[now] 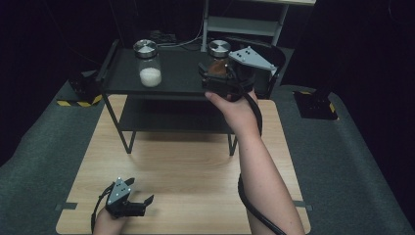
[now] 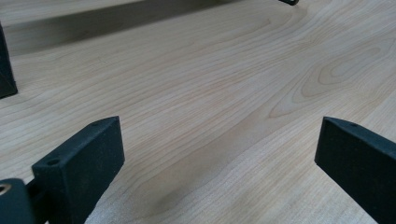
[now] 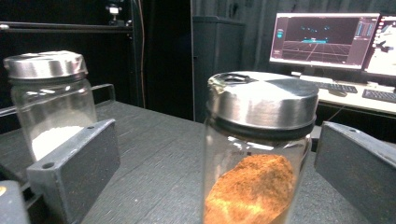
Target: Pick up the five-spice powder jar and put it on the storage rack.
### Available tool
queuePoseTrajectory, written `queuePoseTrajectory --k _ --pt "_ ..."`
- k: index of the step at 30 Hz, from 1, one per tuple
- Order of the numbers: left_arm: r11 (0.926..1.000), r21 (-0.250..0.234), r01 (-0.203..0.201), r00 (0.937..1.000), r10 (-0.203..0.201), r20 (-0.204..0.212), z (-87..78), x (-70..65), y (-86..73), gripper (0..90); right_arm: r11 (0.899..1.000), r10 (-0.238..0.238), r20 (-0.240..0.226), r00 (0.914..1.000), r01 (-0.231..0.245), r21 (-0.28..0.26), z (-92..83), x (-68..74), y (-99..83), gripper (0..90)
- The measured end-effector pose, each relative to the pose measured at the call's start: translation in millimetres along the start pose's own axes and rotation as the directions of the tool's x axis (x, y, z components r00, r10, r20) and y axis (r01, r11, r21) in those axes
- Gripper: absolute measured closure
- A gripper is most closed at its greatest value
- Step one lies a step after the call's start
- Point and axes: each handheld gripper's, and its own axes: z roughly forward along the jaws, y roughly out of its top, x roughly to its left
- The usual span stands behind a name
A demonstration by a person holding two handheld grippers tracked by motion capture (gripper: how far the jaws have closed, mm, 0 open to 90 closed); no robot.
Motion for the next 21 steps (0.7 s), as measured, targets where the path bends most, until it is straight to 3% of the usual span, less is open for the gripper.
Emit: queuePoseTrajectory --k 21 --pt "0.9999 0.009 -0.008 1.0 0.008 -0.004 0.5 -1.2 1.7 1.5 0.999 -0.039 -0.049 0.998 0.039 -0.005 -41.0 9.7 -26.9 0.0"
